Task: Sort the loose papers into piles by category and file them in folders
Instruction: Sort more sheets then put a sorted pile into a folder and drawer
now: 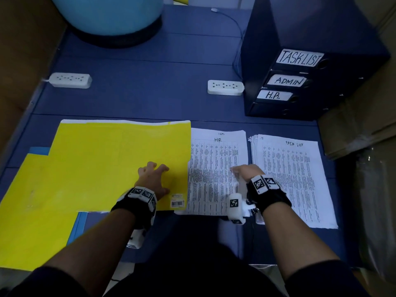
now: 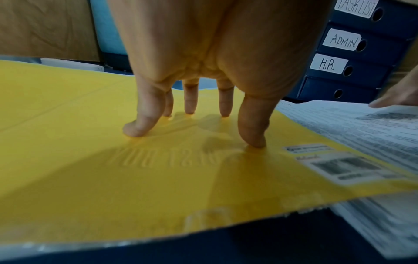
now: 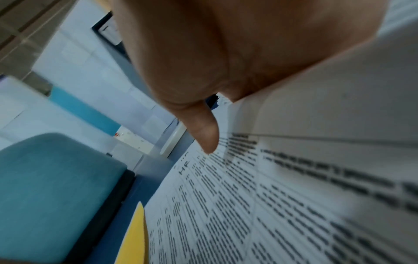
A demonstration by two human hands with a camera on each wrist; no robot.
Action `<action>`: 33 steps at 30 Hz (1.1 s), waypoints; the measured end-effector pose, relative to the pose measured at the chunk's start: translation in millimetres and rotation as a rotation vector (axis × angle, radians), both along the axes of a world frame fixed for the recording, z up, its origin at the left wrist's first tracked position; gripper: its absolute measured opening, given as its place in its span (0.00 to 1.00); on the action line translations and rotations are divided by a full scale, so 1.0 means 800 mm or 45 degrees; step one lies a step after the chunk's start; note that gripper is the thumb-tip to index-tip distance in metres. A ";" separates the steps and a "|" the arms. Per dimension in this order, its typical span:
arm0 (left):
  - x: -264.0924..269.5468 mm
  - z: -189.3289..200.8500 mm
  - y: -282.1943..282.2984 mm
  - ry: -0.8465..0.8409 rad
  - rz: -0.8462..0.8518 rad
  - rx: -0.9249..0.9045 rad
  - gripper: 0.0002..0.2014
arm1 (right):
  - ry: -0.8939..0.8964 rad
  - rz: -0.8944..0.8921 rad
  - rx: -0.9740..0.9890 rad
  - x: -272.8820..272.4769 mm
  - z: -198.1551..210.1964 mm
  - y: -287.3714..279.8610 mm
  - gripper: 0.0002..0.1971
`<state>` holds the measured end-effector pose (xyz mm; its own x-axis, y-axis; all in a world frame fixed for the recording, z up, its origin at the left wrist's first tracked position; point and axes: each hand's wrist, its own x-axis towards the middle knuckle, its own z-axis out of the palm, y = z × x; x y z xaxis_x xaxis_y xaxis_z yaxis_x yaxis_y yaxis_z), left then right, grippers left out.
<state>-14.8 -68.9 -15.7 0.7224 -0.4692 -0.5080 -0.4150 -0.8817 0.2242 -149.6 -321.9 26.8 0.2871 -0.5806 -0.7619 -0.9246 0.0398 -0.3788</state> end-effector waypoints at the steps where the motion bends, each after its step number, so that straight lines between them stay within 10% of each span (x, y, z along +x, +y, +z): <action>1: -0.001 0.000 0.000 -0.003 0.006 -0.004 0.32 | 0.014 0.071 0.011 -0.003 0.002 -0.002 0.25; 17: 0.003 0.007 0.001 0.082 0.068 -0.117 0.34 | -0.818 0.149 -0.530 -0.080 0.119 -0.025 0.05; 26: 0.044 0.116 0.012 0.670 0.537 -1.426 0.38 | -1.409 -0.116 0.077 -0.010 0.136 0.071 0.21; 33: 0.082 0.148 0.083 0.097 0.581 -1.622 0.21 | -1.371 0.069 -0.114 0.066 0.102 0.135 0.18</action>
<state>51.0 -2.8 103.0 0.9285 -0.3678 0.0507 -0.0939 -0.1007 0.9905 -97.0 -213.6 108.7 0.8074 -0.5879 -0.0493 -0.1039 -0.0595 -0.9928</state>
